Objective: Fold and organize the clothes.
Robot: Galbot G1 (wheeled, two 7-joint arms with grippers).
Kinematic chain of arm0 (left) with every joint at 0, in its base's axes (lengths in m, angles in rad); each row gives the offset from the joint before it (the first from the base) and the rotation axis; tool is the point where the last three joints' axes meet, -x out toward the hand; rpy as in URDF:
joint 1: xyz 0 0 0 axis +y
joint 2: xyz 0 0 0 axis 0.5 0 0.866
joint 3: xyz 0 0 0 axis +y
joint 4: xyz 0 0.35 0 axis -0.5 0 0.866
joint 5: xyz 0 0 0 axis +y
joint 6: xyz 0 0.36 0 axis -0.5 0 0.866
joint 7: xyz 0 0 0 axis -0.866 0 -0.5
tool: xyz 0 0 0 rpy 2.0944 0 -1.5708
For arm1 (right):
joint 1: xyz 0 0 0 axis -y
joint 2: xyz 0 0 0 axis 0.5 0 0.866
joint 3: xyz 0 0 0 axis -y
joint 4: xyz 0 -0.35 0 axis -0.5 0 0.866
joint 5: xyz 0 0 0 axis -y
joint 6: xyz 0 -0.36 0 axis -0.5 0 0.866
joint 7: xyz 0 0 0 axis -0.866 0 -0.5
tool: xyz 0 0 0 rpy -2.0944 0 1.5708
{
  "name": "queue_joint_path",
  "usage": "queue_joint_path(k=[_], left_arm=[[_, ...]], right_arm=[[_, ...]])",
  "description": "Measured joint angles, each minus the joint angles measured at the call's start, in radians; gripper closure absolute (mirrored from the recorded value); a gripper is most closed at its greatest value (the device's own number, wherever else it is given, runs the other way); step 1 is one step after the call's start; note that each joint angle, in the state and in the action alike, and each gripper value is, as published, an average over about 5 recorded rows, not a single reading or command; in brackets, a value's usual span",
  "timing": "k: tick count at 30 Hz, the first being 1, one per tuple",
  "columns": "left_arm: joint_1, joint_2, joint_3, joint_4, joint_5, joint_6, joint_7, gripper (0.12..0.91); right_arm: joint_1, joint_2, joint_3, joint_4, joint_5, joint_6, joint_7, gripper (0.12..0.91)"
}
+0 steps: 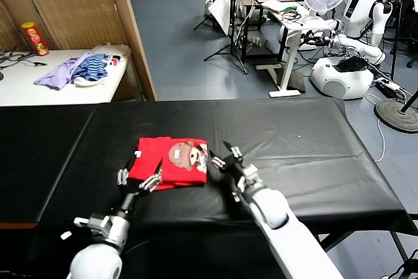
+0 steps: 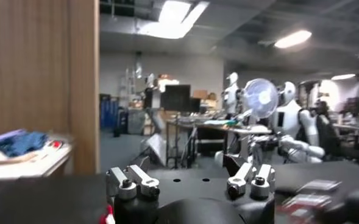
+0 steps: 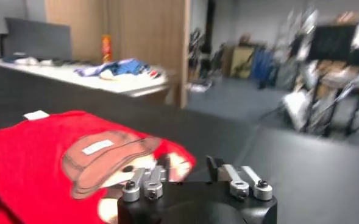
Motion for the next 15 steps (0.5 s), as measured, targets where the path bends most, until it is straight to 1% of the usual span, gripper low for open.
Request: queue_joint_path(k=[2,3,5,7,9,13,15], left_arm=[[0.014,0.006,-0.003,-0.006,0.0,0.02,-0.016,0.232],[0.022,0.009,-0.005,-0.01,-0.001,0.027,-0.027,0.232],[0.038,0.016,-0.012,-0.02,-0.007,0.042,-0.049,0.232],[0.056,0.022,-0.021,-0.032,-0.015,0.057,-0.065,0.232],[0.079,0.025,-0.033,-0.047,-0.022,0.066,-0.075,0.232],[0.138,0.03,-0.054,-0.08,-0.025,0.074,-0.089,0.232],[0.175,0.036,-0.064,-0.098,-0.037,0.086,-0.1,0.232]], right_arm=[[-0.057,-0.017,0.029,0.057,-0.002,0.01,0.025,0.288],[-0.088,-0.023,0.045,0.087,-0.002,0.012,0.036,0.261],[-0.149,-0.029,0.077,0.147,0.0,0.014,0.055,0.236],[-0.214,-0.033,0.11,0.207,0.0,0.015,0.069,0.23],[-0.28,-0.038,0.138,0.263,-0.005,0.015,0.079,0.228],[-0.415,-0.052,0.169,0.357,-0.035,0.011,0.1,0.227],[-0.48,-0.06,0.182,0.395,-0.048,0.004,0.116,0.227]])
